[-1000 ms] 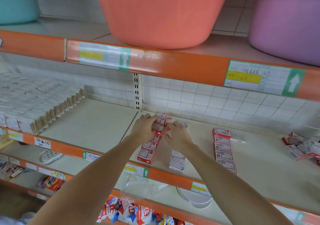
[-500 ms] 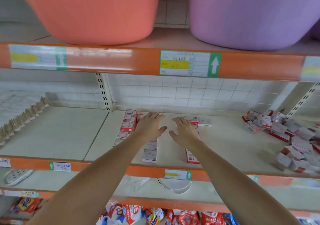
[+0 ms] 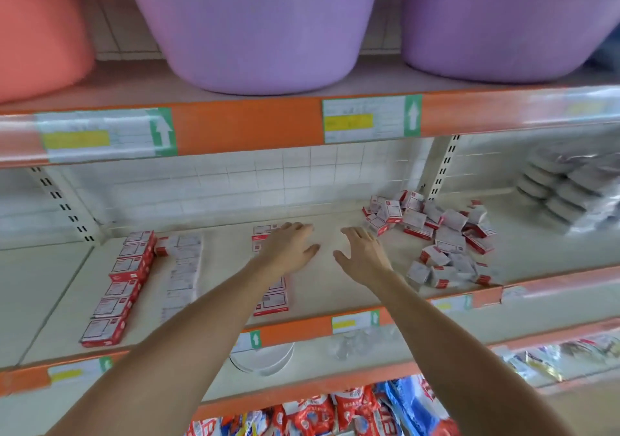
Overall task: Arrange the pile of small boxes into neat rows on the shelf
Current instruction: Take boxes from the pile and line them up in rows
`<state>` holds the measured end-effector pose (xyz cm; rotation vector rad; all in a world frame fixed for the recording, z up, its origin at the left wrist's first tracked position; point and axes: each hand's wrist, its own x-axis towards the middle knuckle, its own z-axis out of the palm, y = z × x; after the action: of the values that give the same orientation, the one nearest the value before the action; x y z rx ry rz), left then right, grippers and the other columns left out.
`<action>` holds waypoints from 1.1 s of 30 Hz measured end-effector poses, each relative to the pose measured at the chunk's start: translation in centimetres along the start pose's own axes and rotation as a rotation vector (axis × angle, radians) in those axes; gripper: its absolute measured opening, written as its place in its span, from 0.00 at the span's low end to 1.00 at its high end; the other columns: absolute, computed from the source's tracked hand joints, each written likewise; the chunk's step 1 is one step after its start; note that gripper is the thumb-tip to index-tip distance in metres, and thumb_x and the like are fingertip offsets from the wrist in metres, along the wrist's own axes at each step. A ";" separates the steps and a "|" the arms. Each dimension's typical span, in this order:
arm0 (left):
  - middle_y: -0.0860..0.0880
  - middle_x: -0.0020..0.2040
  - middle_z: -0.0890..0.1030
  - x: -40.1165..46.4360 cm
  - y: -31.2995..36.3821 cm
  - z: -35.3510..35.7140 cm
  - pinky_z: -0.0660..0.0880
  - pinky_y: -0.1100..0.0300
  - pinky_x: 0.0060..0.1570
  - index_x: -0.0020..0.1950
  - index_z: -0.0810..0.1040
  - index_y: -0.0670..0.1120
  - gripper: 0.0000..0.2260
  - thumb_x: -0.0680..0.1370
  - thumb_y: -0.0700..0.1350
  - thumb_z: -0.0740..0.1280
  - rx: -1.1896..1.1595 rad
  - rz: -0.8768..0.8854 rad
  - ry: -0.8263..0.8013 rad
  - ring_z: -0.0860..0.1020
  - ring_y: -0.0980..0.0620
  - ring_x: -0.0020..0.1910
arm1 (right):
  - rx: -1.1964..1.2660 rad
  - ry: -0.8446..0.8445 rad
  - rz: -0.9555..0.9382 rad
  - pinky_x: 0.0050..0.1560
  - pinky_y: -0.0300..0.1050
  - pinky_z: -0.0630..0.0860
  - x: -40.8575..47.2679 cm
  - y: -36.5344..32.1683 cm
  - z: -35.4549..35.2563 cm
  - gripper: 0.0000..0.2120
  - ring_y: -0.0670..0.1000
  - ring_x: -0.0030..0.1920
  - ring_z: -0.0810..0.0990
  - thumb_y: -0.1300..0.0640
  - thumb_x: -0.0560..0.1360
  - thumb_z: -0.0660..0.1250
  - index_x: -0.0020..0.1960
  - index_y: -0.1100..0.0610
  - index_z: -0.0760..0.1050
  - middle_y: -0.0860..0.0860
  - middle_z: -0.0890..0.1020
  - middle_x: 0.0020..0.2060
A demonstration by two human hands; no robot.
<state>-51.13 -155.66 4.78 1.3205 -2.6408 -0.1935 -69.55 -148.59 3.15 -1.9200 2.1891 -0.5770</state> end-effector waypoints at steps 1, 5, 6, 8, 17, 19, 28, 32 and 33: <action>0.48 0.70 0.74 0.8 1.4 0.3 0.70 0.48 0.64 0.72 0.69 0.49 0.23 0.81 0.58 0.60 0.018 0.008 -0.009 0.72 0.45 0.68 | 0.002 0.010 0.017 0.70 0.51 0.65 -0.1 1.3 -0.7 0.28 0.56 0.71 0.67 0.48 0.77 0.66 0.74 0.56 0.66 0.53 0.70 0.71; 0.47 0.71 0.73 3.3 6.1 1.5 0.69 0.50 0.64 0.73 0.68 0.48 0.24 0.81 0.57 0.60 0.015 0.019 -0.023 0.71 0.45 0.69 | 0.009 0.037 0.070 0.68 0.52 0.67 -0.6 5.9 -2.9 0.27 0.57 0.69 0.69 0.49 0.78 0.65 0.73 0.56 0.66 0.53 0.71 0.69; 0.47 0.71 0.73 3.8 7.0 1.8 0.69 0.50 0.64 0.73 0.68 0.47 0.24 0.81 0.57 0.61 0.002 0.016 -0.027 0.71 0.45 0.69 | 0.008 0.045 0.081 0.67 0.53 0.68 -0.6 6.9 -3.2 0.26 0.58 0.68 0.69 0.49 0.77 0.65 0.73 0.55 0.66 0.54 0.71 0.69; 0.46 0.70 0.73 4.8 8.6 2.5 0.69 0.51 0.64 0.73 0.69 0.47 0.23 0.81 0.57 0.61 -0.009 0.001 -0.033 0.71 0.44 0.68 | 0.010 0.066 0.097 0.67 0.53 0.68 -0.7 8.8 -3.7 0.26 0.58 0.68 0.69 0.50 0.77 0.66 0.73 0.55 0.66 0.54 0.72 0.68; 0.46 0.65 0.76 8.9 13.8 4.9 0.71 0.50 0.59 0.70 0.69 0.49 0.21 0.80 0.56 0.61 -0.040 -0.069 -0.014 0.72 0.43 0.64 | 0.008 0.074 0.082 0.68 0.53 0.67 1.0 15.7 -5.7 0.25 0.59 0.69 0.67 0.54 0.76 0.66 0.72 0.56 0.67 0.54 0.69 0.69; 0.46 0.65 0.76 9.6 14.4 5.4 0.71 0.50 0.58 0.70 0.69 0.49 0.21 0.80 0.56 0.61 -0.075 -0.102 -0.001 0.72 0.43 0.64 | 0.003 0.071 0.067 0.70 0.53 0.64 1.9 16.4 -5.8 0.25 0.58 0.72 0.63 0.55 0.76 0.65 0.72 0.56 0.66 0.53 0.68 0.71; 0.46 0.68 0.74 13.0 14.7 7.2 0.73 0.46 0.59 0.73 0.67 0.48 0.29 0.77 0.63 0.64 -0.198 -0.279 -0.008 0.72 0.43 0.66 | -0.098 0.104 0.052 0.73 0.53 0.61 5.3 17.9 -5.1 0.24 0.58 0.75 0.57 0.59 0.77 0.65 0.71 0.55 0.65 0.53 0.68 0.70; 0.46 0.66 0.75 14.3 15.0 8.2 0.75 0.45 0.58 0.70 0.67 0.49 0.28 0.75 0.60 0.68 -0.307 -0.361 -0.020 0.74 0.42 0.64 | -0.120 0.102 0.045 0.71 0.53 0.63 5.7 18.5 -4.5 0.26 0.60 0.71 0.61 0.64 0.73 0.66 0.70 0.58 0.66 0.56 0.69 0.68; 0.47 0.66 0.76 14.5 15.0 8.7 0.75 0.44 0.56 0.69 0.67 0.49 0.27 0.74 0.59 0.68 -0.334 -0.370 -0.005 0.75 0.42 0.63 | -0.114 0.097 0.051 0.71 0.53 0.64 5.8 18.7 -4.3 0.25 0.60 0.71 0.62 0.64 0.73 0.66 0.69 0.58 0.66 0.56 0.69 0.67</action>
<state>-73.27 -158.04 0.80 1.6639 -2.2134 -0.6551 -89.12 -151.71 0.39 -1.9227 2.3718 -0.5587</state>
